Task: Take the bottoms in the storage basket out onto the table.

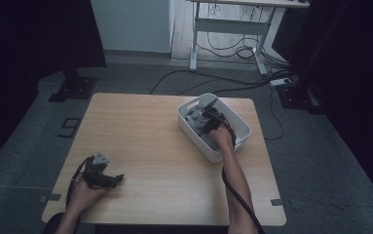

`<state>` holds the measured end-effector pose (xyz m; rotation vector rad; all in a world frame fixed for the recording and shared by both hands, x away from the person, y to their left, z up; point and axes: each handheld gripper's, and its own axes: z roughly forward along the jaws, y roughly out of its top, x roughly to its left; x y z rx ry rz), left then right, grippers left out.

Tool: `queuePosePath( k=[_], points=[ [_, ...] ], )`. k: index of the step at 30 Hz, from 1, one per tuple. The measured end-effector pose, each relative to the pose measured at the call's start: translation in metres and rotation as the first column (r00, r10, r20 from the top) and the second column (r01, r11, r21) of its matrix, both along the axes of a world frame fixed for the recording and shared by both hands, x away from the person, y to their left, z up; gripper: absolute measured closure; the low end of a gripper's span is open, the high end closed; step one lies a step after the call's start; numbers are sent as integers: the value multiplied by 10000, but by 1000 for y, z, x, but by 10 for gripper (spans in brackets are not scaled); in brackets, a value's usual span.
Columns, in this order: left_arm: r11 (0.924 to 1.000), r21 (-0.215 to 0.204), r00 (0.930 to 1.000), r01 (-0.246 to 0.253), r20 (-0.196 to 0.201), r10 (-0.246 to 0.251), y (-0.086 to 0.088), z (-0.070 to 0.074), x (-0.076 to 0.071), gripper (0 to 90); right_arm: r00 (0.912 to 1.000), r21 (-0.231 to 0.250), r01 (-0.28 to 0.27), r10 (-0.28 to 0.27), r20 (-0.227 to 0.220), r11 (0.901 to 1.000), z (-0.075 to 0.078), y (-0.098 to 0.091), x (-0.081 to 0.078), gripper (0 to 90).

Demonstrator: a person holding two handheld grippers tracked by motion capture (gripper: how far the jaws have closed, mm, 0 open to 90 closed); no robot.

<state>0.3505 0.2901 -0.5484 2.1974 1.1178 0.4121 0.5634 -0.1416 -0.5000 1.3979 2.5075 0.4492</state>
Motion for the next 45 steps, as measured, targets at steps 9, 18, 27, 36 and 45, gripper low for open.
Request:
queuePosePath(
  k=[9,18,27,36,45],
  points=[
    [10000,-6,10000,-6,1,6,0,0,0,0,9956,1026,100,-195,917,9947,29,-12,-12,748],
    [10000,-4,10000,-7,-1,7,0,0,0,0,9779,1918,-140,-266,2072,9813,70,-25,-33,750],
    [10000,1,10000,-7,3,7,0,0,0,0,9523,2413,-319,-438,3019,9699,111,-39,-56,751],
    [10000,4,10000,0,7,0,0,0,0,0,9283,2906,-371,-747,3642,9561,150,-50,-76,751],
    [10000,2,10000,-7,5,7,0,0,0,0,9090,3201,-635,-776,4095,9453,187,-53,-97,750]
  ],
)
